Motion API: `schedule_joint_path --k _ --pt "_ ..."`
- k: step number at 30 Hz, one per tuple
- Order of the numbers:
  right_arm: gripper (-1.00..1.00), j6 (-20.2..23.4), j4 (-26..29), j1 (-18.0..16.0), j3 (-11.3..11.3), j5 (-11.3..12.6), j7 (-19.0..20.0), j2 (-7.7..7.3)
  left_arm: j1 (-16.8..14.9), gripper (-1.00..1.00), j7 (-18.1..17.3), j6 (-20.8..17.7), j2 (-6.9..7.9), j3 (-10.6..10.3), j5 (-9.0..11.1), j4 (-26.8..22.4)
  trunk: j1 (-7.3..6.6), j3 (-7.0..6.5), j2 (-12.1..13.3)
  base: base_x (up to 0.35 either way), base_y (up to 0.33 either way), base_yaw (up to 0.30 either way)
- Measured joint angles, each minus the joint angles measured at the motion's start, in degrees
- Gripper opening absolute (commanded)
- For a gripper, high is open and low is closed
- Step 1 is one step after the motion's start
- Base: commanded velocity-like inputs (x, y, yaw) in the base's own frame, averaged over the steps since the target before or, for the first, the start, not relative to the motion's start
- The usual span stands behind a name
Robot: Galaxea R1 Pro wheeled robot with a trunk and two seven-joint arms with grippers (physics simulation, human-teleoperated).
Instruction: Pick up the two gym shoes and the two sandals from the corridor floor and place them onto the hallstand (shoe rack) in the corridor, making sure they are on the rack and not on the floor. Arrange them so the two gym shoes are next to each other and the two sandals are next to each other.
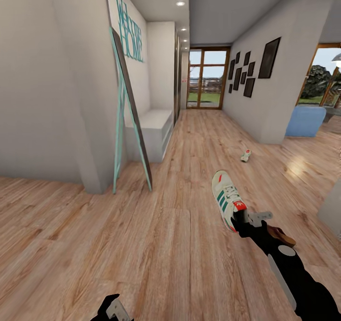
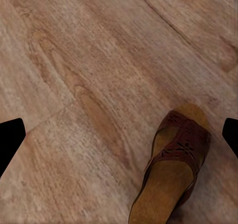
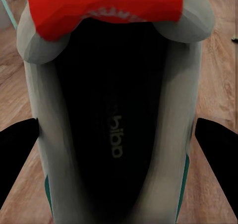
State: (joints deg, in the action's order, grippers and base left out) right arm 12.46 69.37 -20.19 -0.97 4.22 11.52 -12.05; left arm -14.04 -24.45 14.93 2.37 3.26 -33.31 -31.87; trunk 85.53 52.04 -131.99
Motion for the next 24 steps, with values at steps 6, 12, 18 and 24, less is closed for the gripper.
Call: schedule_joint_path --k 6,12,18,24 --pt "-1.00 0.0 0.1 0.0 0.0 0.0 0.0 0.00 0.0 1.00 0.0 0.1 0.02 -0.1 0.1 0.0 0.02 -0.03 0.0 -0.079 0.000 -0.013" --pt "-1.00 0.0 0.1 0.0 0.0 0.0 0.0 0.00 0.0 1.00 0.0 0.1 0.01 0.0 0.0 0.0 0.00 -0.10 0.0 -0.074 0.000 -0.102" --pt "-1.00 0.0 0.1 0.0 0.0 0.0 0.0 0.00 0.0 1.00 0.0 0.1 0.03 0.0 0.0 -0.1 0.00 -0.27 0.0 -0.005 0.000 -0.204" --pt "-1.00 0.0 0.1 0.0 0.0 0.0 0.0 0.00 0.0 1.00 0.0 0.0 0.04 -0.1 0.0 -0.2 0.00 -0.33 0.0 -0.001 0.000 -0.062"
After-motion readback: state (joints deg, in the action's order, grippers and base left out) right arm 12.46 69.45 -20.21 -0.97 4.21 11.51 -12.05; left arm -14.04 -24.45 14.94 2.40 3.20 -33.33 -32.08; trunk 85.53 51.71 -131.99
